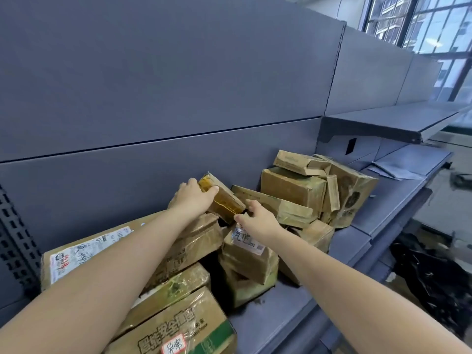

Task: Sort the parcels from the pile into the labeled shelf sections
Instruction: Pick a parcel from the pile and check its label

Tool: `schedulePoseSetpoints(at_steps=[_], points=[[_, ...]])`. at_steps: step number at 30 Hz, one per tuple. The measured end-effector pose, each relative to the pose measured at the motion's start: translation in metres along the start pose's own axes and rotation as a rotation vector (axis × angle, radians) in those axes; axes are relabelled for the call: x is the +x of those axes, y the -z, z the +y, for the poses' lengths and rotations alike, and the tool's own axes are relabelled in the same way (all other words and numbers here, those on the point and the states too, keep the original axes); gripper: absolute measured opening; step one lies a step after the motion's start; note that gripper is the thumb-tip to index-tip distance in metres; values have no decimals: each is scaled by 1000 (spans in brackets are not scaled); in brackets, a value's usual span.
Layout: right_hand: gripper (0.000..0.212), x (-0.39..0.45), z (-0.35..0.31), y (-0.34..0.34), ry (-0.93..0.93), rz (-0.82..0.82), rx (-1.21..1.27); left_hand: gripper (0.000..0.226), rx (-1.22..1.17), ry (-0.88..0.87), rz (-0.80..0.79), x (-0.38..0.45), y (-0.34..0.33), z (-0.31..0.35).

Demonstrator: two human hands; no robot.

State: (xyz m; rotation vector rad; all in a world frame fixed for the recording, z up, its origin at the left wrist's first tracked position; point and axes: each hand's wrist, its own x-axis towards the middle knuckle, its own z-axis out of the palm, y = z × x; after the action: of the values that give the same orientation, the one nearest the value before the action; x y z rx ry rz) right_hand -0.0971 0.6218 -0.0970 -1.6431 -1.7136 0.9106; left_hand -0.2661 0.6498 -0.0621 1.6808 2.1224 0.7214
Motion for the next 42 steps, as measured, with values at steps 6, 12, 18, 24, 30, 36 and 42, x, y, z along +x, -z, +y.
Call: schedulePoseSetpoints(at_steps=[6,12,18,24,30,36,42], points=[[65,35,3,6,79,-65,-69,72,-121,194,-10,19,-8,14],[63,58,2,-3,190,-96,-130,79,-250,362,1,32,-18,28],[66,67,8,-10,214,-112,-164,68,-336,425,80,35,-28,34],[65,68,6,-11,278,-61,-198,64,-346,383,100,28,-23,32],[67,59,0,-15,343,-28,-166,61,-392,344,82,13,-7,29],[47,45,-13,-5,331,7,150,56,-479,268,33,-4,9,10],[77,47,-22,-1,118,-8,229,41,-608,194,-32,-20,19,-3]])
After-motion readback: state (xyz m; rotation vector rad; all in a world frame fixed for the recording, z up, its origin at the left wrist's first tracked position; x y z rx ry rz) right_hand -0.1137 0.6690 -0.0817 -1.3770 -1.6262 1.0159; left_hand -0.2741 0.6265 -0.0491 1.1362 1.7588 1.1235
